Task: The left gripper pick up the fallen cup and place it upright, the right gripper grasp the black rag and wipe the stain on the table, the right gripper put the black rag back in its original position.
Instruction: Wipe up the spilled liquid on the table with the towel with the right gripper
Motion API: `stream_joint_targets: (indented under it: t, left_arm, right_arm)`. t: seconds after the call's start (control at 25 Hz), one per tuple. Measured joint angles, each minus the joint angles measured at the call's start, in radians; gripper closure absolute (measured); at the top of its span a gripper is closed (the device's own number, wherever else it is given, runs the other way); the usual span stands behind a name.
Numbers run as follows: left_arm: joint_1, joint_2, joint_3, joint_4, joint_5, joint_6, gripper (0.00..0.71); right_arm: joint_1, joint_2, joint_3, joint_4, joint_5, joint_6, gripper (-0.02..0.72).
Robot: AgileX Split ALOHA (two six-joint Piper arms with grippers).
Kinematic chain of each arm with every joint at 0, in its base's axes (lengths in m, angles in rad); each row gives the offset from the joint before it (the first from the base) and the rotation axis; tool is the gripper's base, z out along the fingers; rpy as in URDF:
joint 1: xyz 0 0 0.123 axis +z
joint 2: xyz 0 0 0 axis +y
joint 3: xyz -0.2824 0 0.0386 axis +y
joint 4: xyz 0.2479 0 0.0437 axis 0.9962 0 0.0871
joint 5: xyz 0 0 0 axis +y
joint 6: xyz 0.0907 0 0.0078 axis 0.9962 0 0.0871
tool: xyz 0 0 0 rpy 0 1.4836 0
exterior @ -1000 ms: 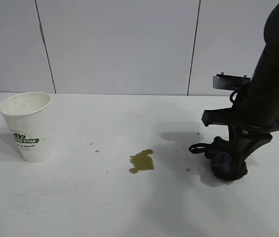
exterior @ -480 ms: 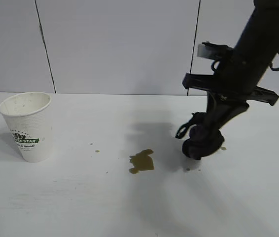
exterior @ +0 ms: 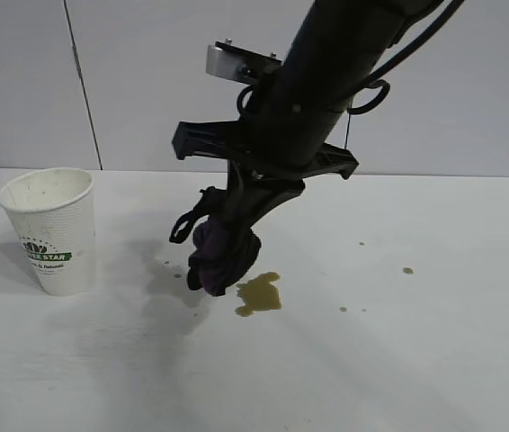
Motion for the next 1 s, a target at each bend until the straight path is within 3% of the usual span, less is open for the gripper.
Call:
stream_joint_targets:
  t: [0.28,0.48,0.6,0.72,1.0]
  left_arm:
    - [0.0,0.0,0.0,0.0,0.0,0.0,0.023]
    - [0.0,0.0,0.0,0.0,0.0,0.0,0.023]
    - [0.0,0.0,0.0,0.0,0.0,0.0,0.023]
    - [0.0,0.0,0.0,0.0,0.0,0.0,0.023]
    - [0.0,0.0,0.0,0.0,0.0,0.0,0.023]
  right_arm:
    - [0.006,0.101,0.0,-0.021,-0.05,0.031,0.663]
    - [0.006,0.155,0.0,-0.023,-0.039,0.037,0.663]
    - [0.006,0.155,0.0,-0.056,-0.021,0.038,0.663]
    - [0.006,0.155,0.0,-0.137,0.022,0.067,0.663]
    - [0.006,0.155,0.0,-0.465,0.115,0.272,0.663]
